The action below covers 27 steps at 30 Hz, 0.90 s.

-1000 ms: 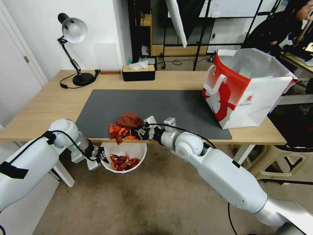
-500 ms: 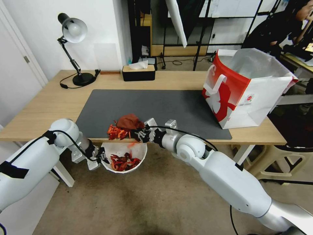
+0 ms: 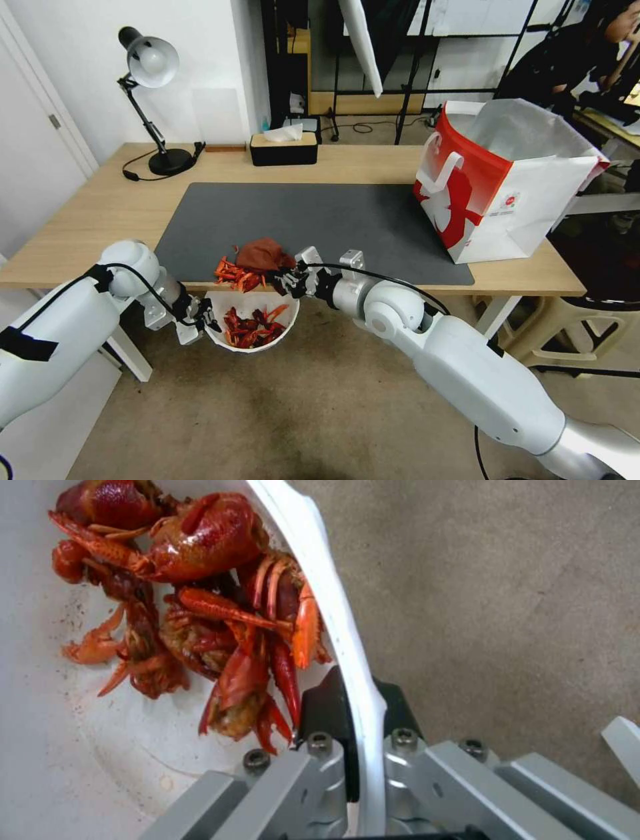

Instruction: Sweep shrimp from table into container with towel, then put container into takeout bag.

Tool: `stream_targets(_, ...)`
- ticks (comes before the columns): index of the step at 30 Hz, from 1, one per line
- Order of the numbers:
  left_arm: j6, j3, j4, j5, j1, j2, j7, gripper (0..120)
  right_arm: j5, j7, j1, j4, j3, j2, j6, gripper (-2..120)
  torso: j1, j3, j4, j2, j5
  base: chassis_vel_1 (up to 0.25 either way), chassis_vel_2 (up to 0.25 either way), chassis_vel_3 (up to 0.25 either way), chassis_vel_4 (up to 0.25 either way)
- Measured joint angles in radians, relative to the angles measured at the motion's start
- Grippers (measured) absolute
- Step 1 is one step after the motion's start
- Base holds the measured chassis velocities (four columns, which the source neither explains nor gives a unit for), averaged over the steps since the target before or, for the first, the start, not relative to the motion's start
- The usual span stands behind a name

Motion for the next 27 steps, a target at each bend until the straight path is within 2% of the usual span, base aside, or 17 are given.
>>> stream_targets(27,0.0,-0.007,-0.004,-0.001,0.007,0.011,-0.001,0,-0.019,-0.009,-0.075,0.079,0.008,-0.034,0.0,4,0.0,0.0,0.0,0.0,0.0,0.0,0.0,0.0,0.0)
